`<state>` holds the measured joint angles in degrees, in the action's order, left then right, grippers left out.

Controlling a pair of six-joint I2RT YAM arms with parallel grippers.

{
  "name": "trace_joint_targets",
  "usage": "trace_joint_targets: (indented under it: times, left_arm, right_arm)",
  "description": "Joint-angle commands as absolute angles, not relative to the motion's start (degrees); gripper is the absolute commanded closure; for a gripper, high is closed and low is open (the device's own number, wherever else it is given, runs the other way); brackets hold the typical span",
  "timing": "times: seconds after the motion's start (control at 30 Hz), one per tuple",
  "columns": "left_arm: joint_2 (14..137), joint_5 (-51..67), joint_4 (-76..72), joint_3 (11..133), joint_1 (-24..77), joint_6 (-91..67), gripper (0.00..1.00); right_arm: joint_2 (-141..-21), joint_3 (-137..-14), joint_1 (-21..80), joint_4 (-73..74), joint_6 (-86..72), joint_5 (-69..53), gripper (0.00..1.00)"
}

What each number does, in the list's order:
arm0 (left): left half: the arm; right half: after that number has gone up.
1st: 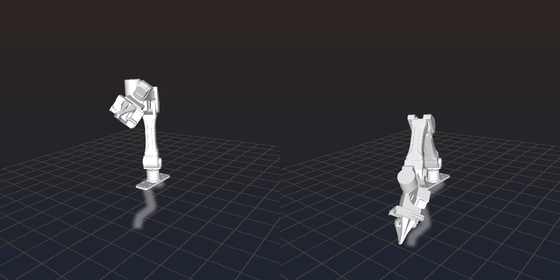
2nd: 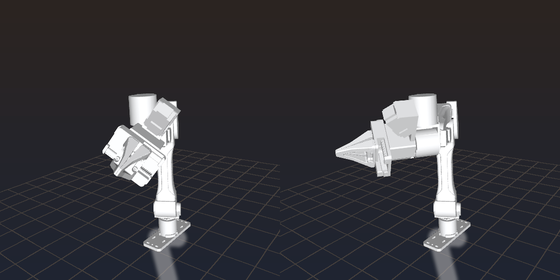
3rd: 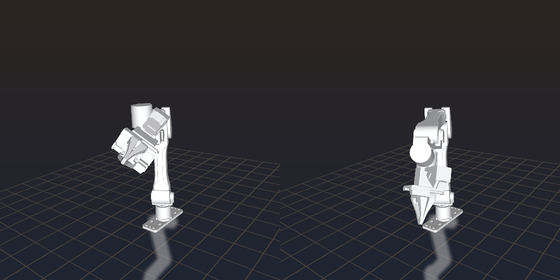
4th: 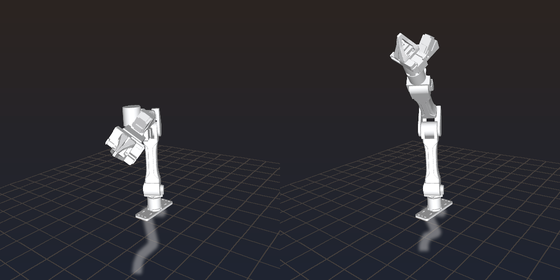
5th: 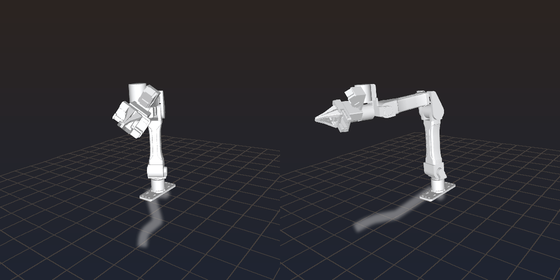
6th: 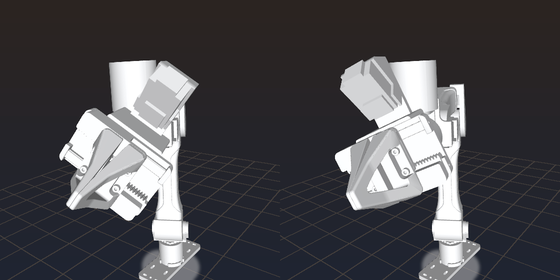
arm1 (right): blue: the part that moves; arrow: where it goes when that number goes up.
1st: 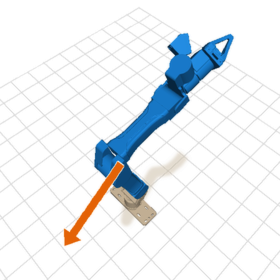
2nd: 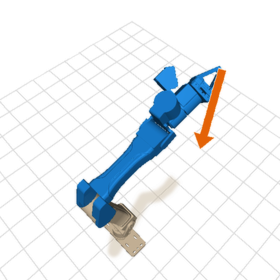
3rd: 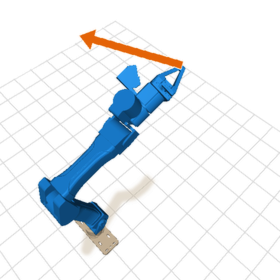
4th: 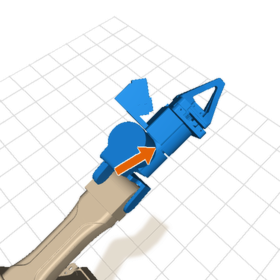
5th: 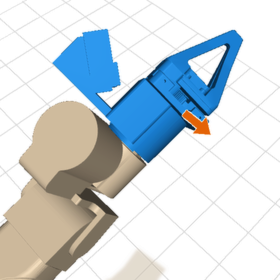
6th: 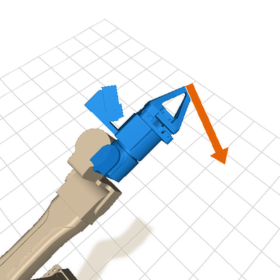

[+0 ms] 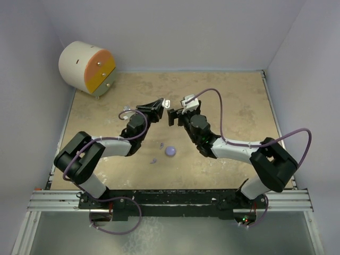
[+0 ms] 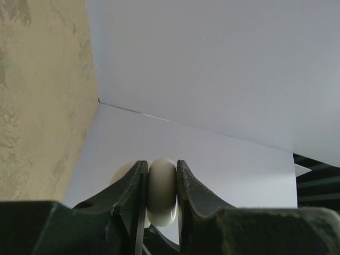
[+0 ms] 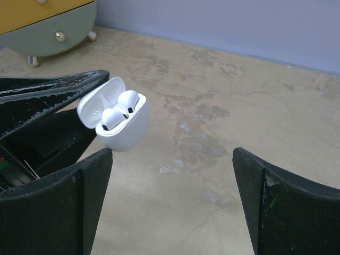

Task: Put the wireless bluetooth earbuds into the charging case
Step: Close the charging case.

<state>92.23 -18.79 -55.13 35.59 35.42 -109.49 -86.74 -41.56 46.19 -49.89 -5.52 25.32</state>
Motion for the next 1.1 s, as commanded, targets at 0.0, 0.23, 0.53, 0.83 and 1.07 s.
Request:
trace_joint_targets:
  times: [0.0, 0.23, 0.53, 0.83, 1.07]
  left_arm:
    - [90.67, -20.3, -53.0, 38.36, 36.31, -111.2, 1.0]
    - [92.02, -19.6, -51.97, 40.4, 36.93, -111.19, 1.0]
    - [91.65, -19.68, -51.68, 39.95, 38.5, -111.18, 1.0]
    - [89.81, -20.19, -53.14, 34.99, 39.29, -111.79, 1.0]
    - [88.87, -20.97, -55.06, 31.14, 39.41, -112.46, 1.0]
  right_arm:
    - [-88.83, -46.15, 46.55, -52.47, -3.86, 23.42, 0.04]
    - [-90.9, -47.39, 46.76, -52.15, -3.95, 24.22, 0.05]
    - [-93.01, -48.87, 46.7, -51.34, -4.8, 29.69, 0.04]
    - [-92.69, -47.48, 46.74, -53.87, -5.03, 33.8, 0.04]
    - [-91.84, -46.48, 46.69, -53.93, -4.68, 35.7, 0.03]
